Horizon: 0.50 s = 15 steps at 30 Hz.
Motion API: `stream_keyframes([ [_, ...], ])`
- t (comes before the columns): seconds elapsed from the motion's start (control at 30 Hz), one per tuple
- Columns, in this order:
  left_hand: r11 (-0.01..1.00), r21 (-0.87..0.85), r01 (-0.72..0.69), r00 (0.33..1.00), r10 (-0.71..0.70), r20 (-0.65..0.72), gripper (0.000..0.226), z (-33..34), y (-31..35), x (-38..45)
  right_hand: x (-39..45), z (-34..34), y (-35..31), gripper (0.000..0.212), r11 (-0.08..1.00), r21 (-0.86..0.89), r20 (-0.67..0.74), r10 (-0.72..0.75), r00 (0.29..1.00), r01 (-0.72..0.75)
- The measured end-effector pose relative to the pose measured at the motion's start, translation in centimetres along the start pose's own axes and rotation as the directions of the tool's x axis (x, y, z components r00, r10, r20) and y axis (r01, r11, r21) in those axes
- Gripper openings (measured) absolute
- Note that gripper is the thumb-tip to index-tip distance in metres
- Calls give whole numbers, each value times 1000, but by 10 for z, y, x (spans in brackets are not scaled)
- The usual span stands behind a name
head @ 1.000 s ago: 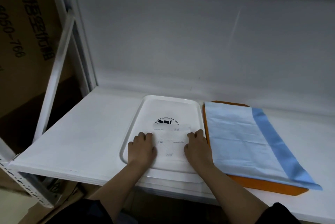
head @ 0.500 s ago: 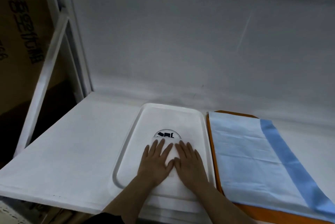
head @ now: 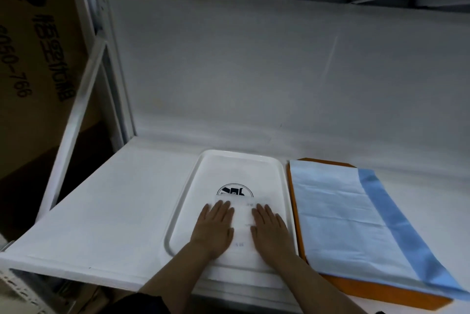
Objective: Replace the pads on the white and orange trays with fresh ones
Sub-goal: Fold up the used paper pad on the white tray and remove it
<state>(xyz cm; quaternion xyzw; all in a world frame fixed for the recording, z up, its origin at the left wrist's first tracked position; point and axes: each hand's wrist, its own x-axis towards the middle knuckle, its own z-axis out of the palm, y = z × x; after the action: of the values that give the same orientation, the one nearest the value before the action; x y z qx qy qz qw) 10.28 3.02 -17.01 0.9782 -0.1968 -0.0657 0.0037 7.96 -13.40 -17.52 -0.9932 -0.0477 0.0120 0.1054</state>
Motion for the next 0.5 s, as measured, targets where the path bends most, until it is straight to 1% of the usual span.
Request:
stream_keyframes([
  [0.03, 1000, 5, -23, 1000, 22, 7, 65, -3, 2, -2, -2, -4, -1, 69, 1000, -2, -104, -25, 994, 24],
  [0.07, 999, -14, -42, 999, 42, 12, 56, -7, 4, -6, -5, -7, -3, 54, 998, 23, -138, -50, 989, 54],
  [0.1, 998, -30, -58, 998, 59, 16, 54, -10, 7, -9, -9, -11, -5, 47, 993, -29, -139, -119, 983, 116],
  [0.13, 997, -45, -67, 997, 68, 31, 54, -12, 9, -13, -14, -13, -6, 46, 989, -29, -84, -150, 985, 148],
  [0.17, 995, -53, -79, 996, 81, 47, 55, -14, 12, -17, -19, -17, -9, 46, 990, 61, -67, -125, 990, 129],
  [0.2, 994, -67, -86, 994, 90, 68, 56, -16, 14, -21, -23, -20, -8, 46, 982, 160, 36, -108, 993, 101],
  [0.23, 993, -79, -92, 992, 98, 83, 58, -18, 15, -25, -26, -20, -7, 49, 981, 171, 65, -105, 992, 92],
  [0.27, 991, -92, -93, 990, 102, 99, 60, -20, 16, -29, -32, -23, -9, 52, 983, 164, 141, -110, 984, 86],
  [0.3, 991, -96, -96, 988, 106, 110, 63, -20, 16, -32, -32, -23, -8, 52, 982, 49, 117, -188, 975, 183],
  [0.33, 991, -95, -95, 987, 107, 122, 65, -21, 17, -36, -37, -26, -7, 53, 980, -4, 189, -195, 962, 199],
  [0.4, 993, -79, -90, 984, 101, 147, 69, -21, 17, -40, -39, -28, -4, 61, 978, -65, 243, -175, 954, 196],
  [0.5, 996, -55, -76, 981, 85, 173, 73, -21, 12, -44, -42, -33, -1, 72, 974, -74, 314, -180, 932, 213],
])
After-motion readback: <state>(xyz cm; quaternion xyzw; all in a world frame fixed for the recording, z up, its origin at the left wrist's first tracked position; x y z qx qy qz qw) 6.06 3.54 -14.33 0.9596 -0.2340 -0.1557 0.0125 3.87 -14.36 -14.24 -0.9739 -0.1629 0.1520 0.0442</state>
